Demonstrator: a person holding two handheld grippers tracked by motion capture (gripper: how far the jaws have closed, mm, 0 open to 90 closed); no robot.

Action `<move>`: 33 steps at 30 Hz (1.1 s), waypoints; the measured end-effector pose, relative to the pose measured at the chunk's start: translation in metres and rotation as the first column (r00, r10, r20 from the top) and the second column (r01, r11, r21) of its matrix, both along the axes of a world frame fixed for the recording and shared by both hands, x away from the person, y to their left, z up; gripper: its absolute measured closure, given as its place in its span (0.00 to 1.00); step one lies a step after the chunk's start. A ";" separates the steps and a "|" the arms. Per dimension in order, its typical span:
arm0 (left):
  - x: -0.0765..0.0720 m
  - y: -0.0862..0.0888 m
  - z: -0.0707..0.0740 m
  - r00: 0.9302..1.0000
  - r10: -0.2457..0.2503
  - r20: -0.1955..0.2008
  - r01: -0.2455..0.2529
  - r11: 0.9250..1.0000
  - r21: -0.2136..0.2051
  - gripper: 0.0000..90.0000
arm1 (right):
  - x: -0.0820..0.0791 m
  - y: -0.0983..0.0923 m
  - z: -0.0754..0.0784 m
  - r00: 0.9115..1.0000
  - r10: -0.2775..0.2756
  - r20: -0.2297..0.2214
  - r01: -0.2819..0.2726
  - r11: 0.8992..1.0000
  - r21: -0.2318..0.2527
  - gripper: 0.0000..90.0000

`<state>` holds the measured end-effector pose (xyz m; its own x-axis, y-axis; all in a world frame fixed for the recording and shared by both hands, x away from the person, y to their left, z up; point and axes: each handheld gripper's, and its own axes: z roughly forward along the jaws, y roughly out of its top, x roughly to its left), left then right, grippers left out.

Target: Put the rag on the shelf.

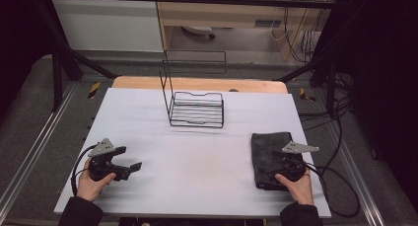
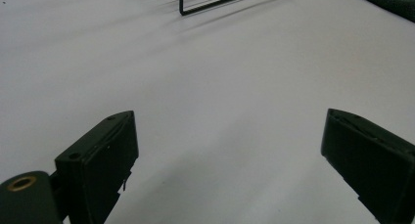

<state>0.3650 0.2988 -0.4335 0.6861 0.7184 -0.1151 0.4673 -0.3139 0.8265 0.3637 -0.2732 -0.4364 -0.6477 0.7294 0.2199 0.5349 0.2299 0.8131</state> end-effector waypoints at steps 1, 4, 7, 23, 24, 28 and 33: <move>0.000 0.000 0.000 1.000 0.001 0.001 -0.001 1.000 0.002 0.08 | 0.000 0.000 0.000 1.000 -0.001 -0.001 0.001 1.000 0.000 0.01; -0.001 -0.001 0.000 1.000 0.003 0.008 -0.003 1.000 0.009 0.08 | 0.000 0.000 0.000 1.000 -0.003 -0.002 0.003 1.000 0.001 0.01; -0.001 -0.002 0.000 1.000 0.005 0.012 -0.005 1.000 0.011 0.08 | 0.000 0.001 0.000 1.000 -0.004 -0.005 0.004 1.000 -0.004 0.01; -0.001 0.000 -0.001 1.000 0.015 0.015 -0.015 1.000 0.013 0.08 | 0.009 0.019 0.009 0.999 -0.042 0.024 0.044 0.996 -0.071 0.06; -0.001 0.000 0.000 1.000 0.015 0.016 -0.015 1.000 0.013 0.08 | 0.013 0.022 0.013 0.998 -0.054 0.029 0.056 0.994 -0.095 0.08; -0.001 0.000 0.001 1.000 0.019 0.020 -0.019 1.000 0.006 0.08 | 0.021 0.030 0.018 0.997 -0.071 0.037 0.075 0.987 -0.141 0.15; -0.001 0.001 0.000 1.000 0.022 0.017 -0.023 1.000 0.011 0.08 | 0.034 0.038 0.017 0.997 -0.077 0.023 0.080 0.978 -0.191 0.34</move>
<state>0.3643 0.2999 -0.4332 0.6714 0.7348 -0.0959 0.4608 -0.3126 0.8306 0.3981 -0.2354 -0.4192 -0.5890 0.8058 0.0611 0.5451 0.3403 0.7662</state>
